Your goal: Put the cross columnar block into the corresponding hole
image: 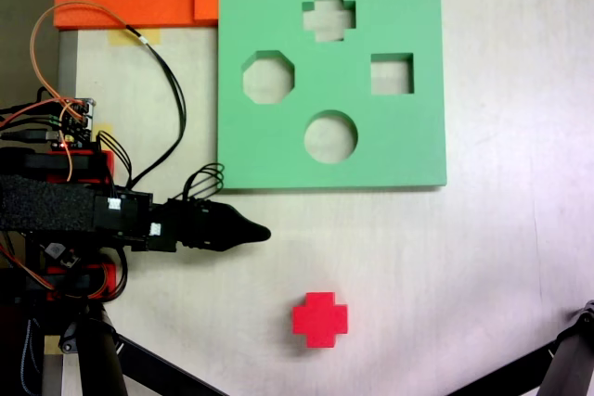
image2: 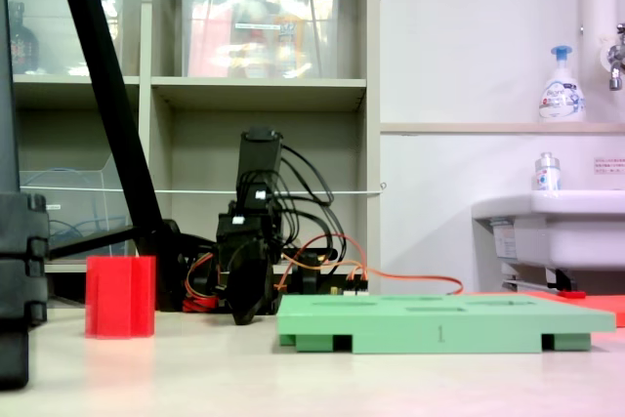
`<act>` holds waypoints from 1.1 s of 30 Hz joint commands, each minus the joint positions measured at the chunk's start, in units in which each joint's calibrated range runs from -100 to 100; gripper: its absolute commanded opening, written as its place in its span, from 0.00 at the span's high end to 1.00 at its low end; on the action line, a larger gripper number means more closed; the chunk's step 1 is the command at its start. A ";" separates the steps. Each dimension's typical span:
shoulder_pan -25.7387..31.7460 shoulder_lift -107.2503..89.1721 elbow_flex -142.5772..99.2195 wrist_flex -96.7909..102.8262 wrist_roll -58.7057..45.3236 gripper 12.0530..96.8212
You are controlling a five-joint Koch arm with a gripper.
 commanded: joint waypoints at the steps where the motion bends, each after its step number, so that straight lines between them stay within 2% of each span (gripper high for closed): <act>1: -0.24 -0.41 -2.45 -1.31 -0.54 0.57; 25: -0.63 -0.41 -2.45 -1.50 0.29 0.56; 27: -1.32 -0.41 -2.45 -1.31 5.23 0.56; 30: -1.37 -0.41 -2.45 -1.31 21.78 0.56; 33: -1.42 -0.41 -2.45 -0.54 29.26 0.57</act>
